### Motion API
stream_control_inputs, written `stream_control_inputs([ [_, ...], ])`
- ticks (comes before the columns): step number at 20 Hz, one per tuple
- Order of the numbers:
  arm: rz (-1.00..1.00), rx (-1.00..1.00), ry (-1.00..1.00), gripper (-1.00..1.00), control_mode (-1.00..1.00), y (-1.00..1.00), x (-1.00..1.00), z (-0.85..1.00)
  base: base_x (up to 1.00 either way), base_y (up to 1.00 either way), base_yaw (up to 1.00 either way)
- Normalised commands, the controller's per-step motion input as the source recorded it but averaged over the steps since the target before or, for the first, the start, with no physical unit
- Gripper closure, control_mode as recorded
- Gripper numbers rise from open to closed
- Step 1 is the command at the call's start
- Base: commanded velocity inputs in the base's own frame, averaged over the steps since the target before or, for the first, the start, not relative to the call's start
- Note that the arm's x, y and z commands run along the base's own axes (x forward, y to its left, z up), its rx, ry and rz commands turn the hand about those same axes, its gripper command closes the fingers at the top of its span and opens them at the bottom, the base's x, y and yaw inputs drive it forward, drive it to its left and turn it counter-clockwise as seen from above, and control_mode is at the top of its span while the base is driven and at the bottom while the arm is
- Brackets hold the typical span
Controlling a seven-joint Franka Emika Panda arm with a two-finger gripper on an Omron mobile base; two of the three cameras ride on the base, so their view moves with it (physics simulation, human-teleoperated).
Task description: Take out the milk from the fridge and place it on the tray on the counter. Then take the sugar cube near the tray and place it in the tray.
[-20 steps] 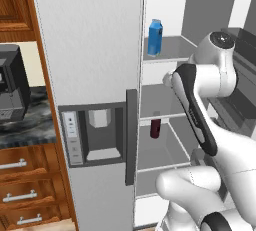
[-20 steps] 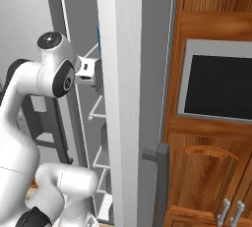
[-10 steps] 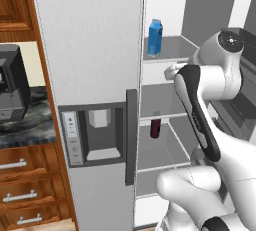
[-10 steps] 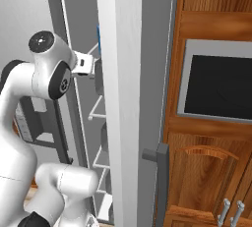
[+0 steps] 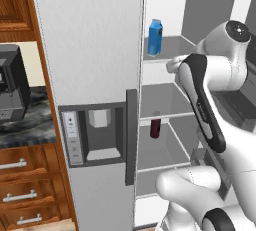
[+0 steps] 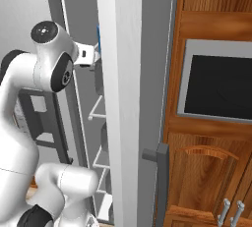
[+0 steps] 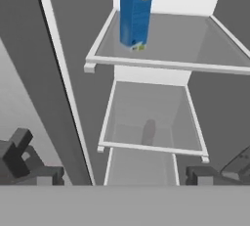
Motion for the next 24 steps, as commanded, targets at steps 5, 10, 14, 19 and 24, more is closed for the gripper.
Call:
stream_control_inputs([
  [5,0.03,0.00,-0.01,-1.00,-1.00,-0.10,0.12,0.15,0.00,0.00,0.00],
  [10,0.00,0.00,-0.01,-1.00,-1.00,-0.13,0.17,0.17,0.00,0.00,0.00],
  [14,0.06,0.00,-0.04,-1.00,-1.00,-0.09,0.06,0.23,0.00,0.00,0.00],
  [19,0.10,0.00,-0.11,-1.00,-1.00,-0.06,0.04,0.24,0.00,0.00,0.00],
  [24,0.11,0.00,-0.19,-1.00,-1.00,0.00,0.07,0.22,0.00,0.00,0.00],
])
